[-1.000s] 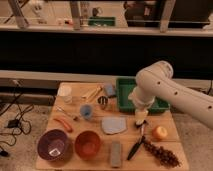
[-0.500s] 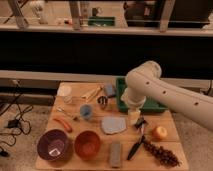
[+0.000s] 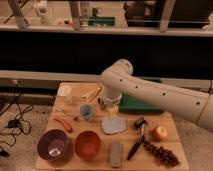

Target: Place banana in tray

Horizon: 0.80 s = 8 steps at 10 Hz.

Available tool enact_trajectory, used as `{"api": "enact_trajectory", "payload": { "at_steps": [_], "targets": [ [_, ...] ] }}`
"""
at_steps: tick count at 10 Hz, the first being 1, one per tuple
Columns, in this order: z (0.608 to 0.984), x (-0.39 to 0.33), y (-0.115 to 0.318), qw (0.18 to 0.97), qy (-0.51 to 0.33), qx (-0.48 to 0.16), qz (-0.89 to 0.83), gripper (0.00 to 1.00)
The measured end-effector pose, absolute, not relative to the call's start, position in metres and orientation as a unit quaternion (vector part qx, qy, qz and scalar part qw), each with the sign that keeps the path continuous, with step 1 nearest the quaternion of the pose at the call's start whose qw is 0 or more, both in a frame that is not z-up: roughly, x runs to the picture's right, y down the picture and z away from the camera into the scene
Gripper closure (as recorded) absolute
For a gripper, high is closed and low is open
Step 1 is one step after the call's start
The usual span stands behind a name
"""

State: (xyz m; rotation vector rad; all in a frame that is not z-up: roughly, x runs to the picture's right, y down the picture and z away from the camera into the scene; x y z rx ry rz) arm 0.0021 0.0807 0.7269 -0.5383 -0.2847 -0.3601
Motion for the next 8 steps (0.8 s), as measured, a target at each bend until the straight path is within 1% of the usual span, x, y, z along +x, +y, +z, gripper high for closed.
{"api": "enact_trajectory", "payload": {
  "at_steps": [5,8],
  "targets": [
    [0.727,0.001,0.081,0.939,-0.146,-0.263,-0.167,0.20],
    [0.744,-0.014,0.065,0.941,-0.164,-0.258,-0.145,0.20]
  ]
}}
